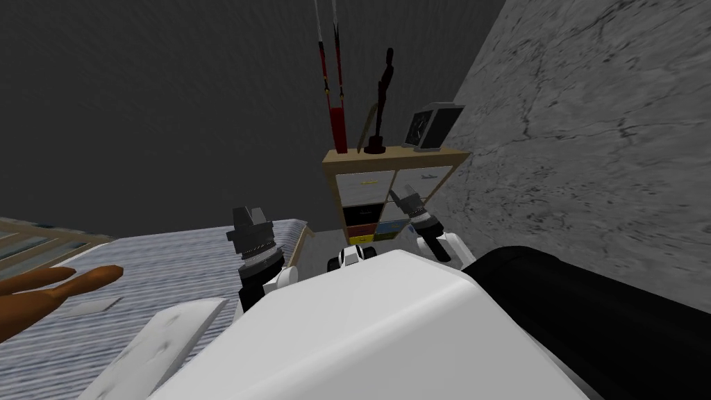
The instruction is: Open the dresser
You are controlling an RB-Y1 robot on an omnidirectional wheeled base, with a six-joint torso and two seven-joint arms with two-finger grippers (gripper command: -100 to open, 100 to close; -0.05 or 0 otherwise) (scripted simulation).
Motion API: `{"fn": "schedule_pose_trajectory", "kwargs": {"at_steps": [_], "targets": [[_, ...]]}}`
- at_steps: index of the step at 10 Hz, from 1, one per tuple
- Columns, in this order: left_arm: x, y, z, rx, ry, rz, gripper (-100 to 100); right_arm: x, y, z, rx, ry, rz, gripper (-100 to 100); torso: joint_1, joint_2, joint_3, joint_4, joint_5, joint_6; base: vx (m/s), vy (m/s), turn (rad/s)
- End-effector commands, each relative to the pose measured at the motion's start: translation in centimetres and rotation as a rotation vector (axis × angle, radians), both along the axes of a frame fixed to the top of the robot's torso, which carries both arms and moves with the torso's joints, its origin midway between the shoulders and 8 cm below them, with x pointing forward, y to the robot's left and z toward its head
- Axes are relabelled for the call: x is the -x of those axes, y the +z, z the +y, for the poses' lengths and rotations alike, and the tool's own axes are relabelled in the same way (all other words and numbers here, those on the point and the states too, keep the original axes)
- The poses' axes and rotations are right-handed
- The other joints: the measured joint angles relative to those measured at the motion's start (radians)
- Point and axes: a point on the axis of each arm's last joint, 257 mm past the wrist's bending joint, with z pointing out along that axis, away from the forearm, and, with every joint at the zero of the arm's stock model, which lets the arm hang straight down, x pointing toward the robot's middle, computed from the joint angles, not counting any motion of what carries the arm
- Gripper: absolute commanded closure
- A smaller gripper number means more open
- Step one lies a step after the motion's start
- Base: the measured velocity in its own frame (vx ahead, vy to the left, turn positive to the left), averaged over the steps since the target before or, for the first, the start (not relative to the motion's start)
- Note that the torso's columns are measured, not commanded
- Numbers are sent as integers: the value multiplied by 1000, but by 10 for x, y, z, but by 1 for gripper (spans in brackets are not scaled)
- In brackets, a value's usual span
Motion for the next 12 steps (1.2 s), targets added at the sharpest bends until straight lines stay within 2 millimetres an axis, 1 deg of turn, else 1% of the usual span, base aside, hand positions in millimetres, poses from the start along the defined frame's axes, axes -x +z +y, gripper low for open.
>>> {"fn": "schedule_pose_trajectory", "kwargs": {"at_steps": [1, 2, 3, 5, 7, 12], "targets": [[0, 0, 0, 0, 0, 0, 0, 2, -3, -13, 195, -89, 14, -100, 3, 0, 0, 0, 1, 0, 67, 148, -93], [0, 0, 0, 0, 0, 0, 0, 3, -5, -19, 269, -121, 21, -100, 3, -1, -1, 0, 1, 0, 85, 151, -86], [0, 0, 0, 0, 0, 0, 0, 3, -6, -18, 278, -122, 22, -100, 2, -2, -1, -1, 1, 0, 62, 97, -40], [0, 0, 0, 0, 0, 0, 0, 4, -8, -29, 430, -183, 35, -100, -3, 1, 0, 0, -1, 0, 46, 84, -76], [0, 0, 0, 0, 0, 0, 0, 6, -10, -40, 577, -238, 47, -100, 2, -1, -1, 0, 1, 0, 78, 121, -89], [0, 0, 0, 0, 0, 0, 0, 9, -10, -62, 923, -340, 61, -100, -1, 0, 0, 0, 0, 0, 55, 127, -74]]}}
